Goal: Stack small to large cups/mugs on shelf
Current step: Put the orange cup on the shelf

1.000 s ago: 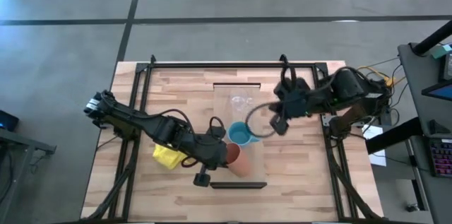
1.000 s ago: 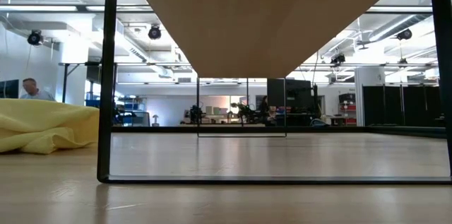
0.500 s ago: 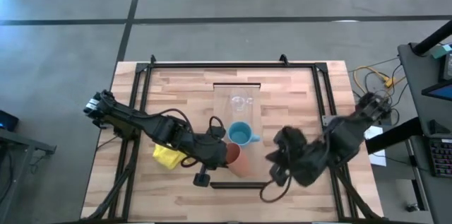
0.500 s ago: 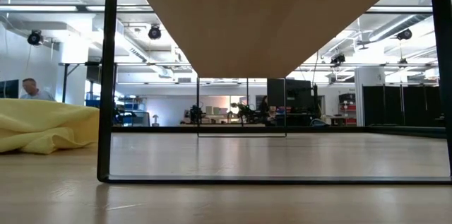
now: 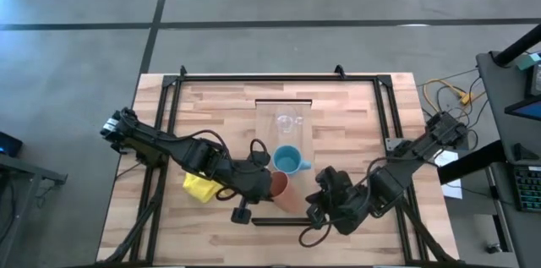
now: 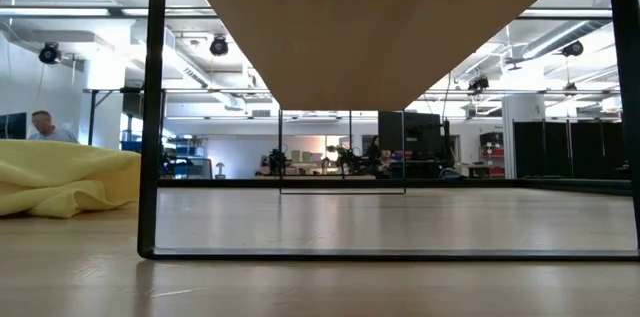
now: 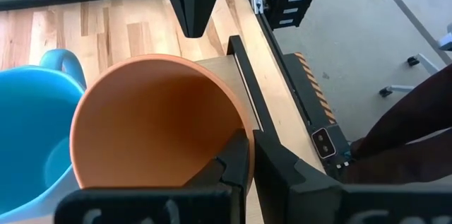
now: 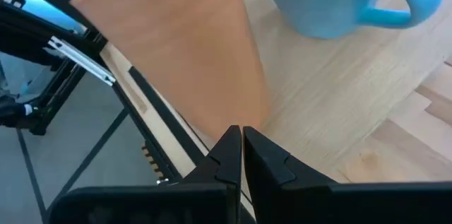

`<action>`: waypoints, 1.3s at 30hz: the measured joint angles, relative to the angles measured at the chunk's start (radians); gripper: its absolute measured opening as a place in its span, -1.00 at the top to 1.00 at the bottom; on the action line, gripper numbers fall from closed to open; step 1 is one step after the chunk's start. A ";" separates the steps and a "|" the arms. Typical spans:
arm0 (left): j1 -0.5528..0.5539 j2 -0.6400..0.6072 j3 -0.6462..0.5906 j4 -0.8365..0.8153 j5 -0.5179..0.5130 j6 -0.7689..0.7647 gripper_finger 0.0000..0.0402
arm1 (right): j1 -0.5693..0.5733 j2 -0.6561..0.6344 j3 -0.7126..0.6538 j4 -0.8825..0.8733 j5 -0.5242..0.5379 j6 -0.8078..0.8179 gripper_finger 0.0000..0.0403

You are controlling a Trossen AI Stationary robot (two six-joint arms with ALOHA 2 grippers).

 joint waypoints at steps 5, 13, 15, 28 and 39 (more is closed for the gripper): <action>0.000 0.000 -0.001 0.003 0.000 0.000 1.00 | 0.000 0.000 -0.017 0.003 0.003 0.029 0.96; 0.000 0.001 -0.002 0.007 0.000 0.000 1.00 | 0.000 -0.001 -0.080 0.059 0.005 0.054 0.96; 0.000 0.001 -0.002 0.008 0.000 0.000 1.00 | 0.000 -0.001 -0.100 0.097 0.005 0.054 0.96; 0.000 0.034 -0.004 0.043 -0.002 0.001 1.00 | 0.000 -0.001 -0.141 0.157 0.027 0.062 0.96; 0.000 0.026 0.019 0.066 -0.003 0.001 1.00 | -0.003 -0.001 -0.144 0.160 0.027 0.061 0.96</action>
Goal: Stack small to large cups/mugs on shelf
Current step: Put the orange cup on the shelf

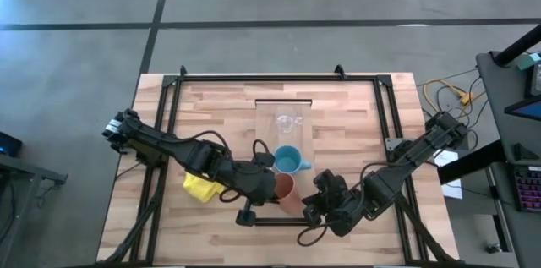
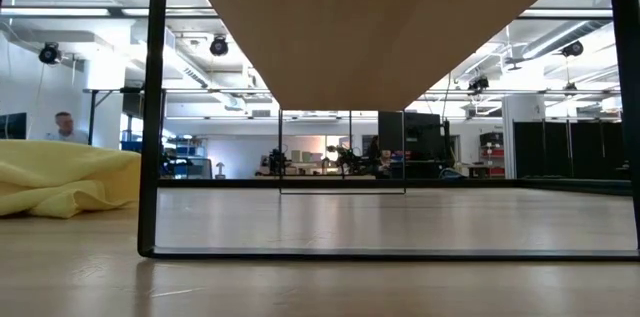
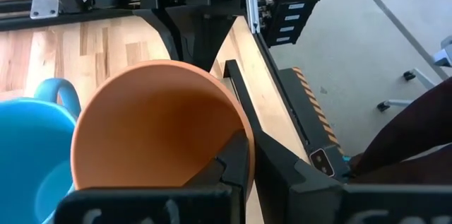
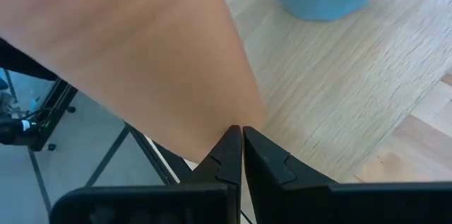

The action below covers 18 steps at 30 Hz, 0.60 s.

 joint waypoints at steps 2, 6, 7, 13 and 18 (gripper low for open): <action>0.000 0.000 0.000 0.001 0.000 0.000 1.00 | -0.002 0.000 0.000 0.001 0.000 0.000 0.96; 0.000 -0.001 -0.003 0.002 0.000 0.000 1.00 | -0.002 0.000 0.000 0.002 0.000 0.000 0.96; 0.000 -0.001 -0.003 0.003 0.000 0.001 1.00 | -0.004 0.000 0.000 0.004 0.000 0.000 0.96; 0.000 0.004 -0.006 0.009 0.002 0.001 1.00 | -0.009 0.000 0.000 0.024 0.000 -0.006 0.96; 0.000 0.007 -0.006 0.009 0.002 0.001 1.00 | -0.014 0.020 0.000 0.036 0.003 -0.008 0.96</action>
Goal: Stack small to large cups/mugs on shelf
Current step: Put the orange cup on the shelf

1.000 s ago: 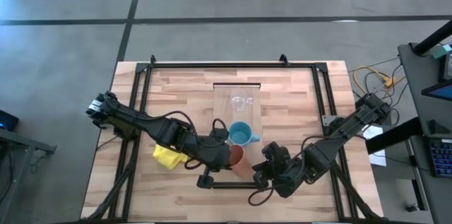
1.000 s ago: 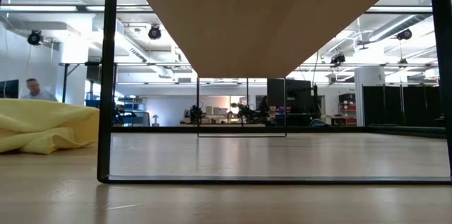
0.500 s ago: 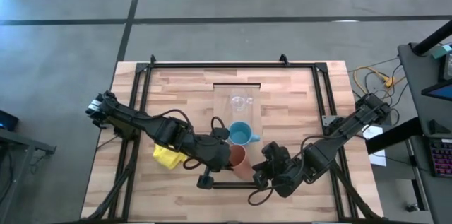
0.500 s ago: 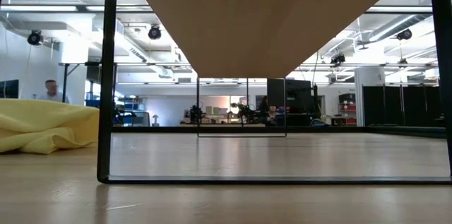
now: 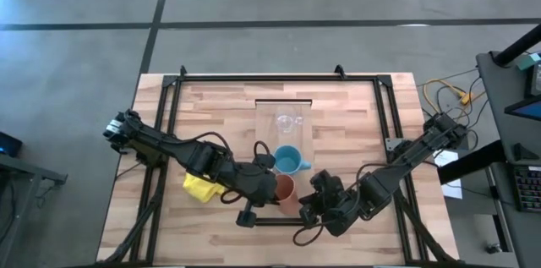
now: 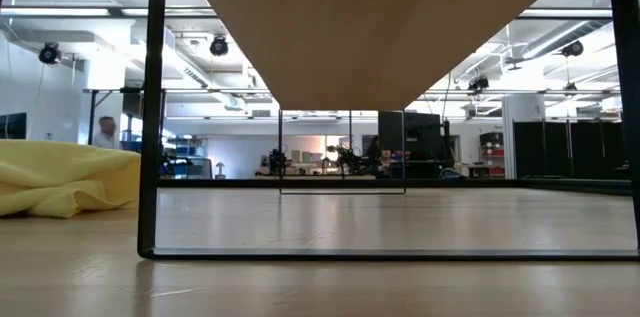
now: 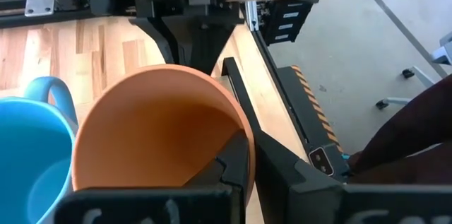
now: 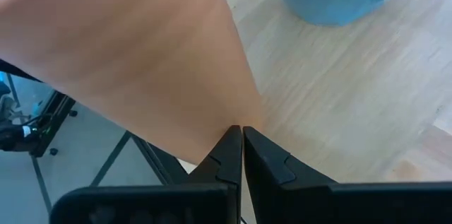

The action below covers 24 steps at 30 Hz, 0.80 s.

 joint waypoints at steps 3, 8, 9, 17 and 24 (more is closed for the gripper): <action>0.000 0.000 0.000 0.000 0.002 0.000 1.00 | 0.000 0.013 0.000 0.019 0.001 -0.003 0.96; 0.000 0.000 -0.007 0.004 0.000 0.000 1.00 | 0.001 0.014 0.001 0.016 0.033 -0.003 0.96; 0.000 0.000 -0.011 0.006 0.000 0.000 1.00 | 0.001 0.014 0.001 0.016 0.038 -0.003 0.96; 0.000 0.009 -0.014 0.016 0.000 0.002 1.00 | 0.001 0.014 0.002 0.016 0.048 -0.002 0.96; 0.002 0.024 -0.016 0.006 0.002 0.002 0.86 | 0.000 0.014 0.003 0.024 0.053 -0.002 0.96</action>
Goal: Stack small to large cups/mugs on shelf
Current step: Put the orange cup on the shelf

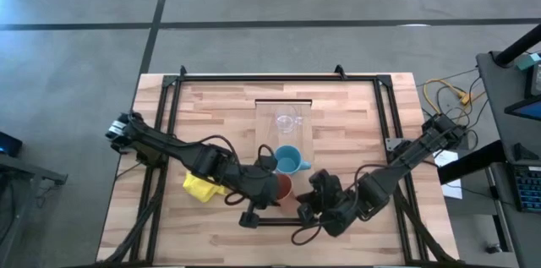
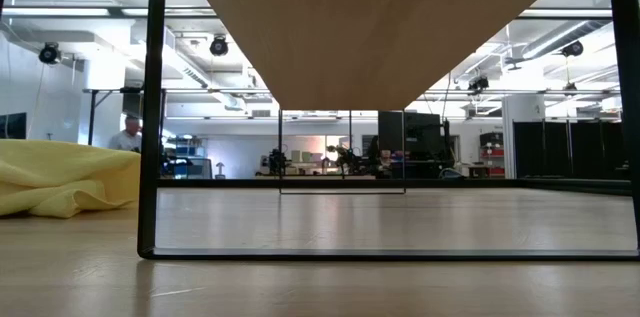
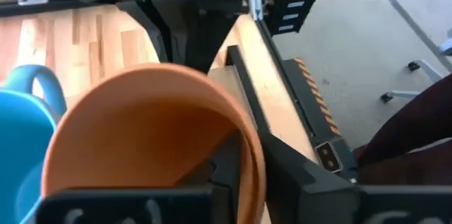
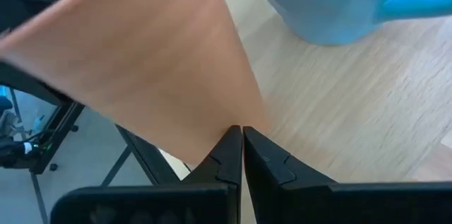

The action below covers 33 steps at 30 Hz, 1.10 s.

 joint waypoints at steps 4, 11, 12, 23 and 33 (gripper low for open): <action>0.001 0.002 0.000 0.002 -0.005 0.000 0.75 | 0.000 0.000 0.000 -0.001 0.002 -0.001 0.96; 0.001 0.003 0.001 0.004 -0.004 -0.001 0.72 | 0.000 0.000 0.000 -0.004 -0.001 -0.007 0.96; 0.001 0.004 0.002 0.004 -0.003 -0.001 0.72 | 0.000 0.000 0.000 -0.004 -0.001 -0.007 0.96; 0.001 0.004 0.003 0.048 0.002 -0.001 0.72 | 0.001 0.000 0.000 -0.006 -0.005 0.003 0.96; 0.001 0.004 0.002 0.050 0.004 -0.001 0.72 | 0.001 0.000 0.000 -0.005 -0.005 0.011 0.96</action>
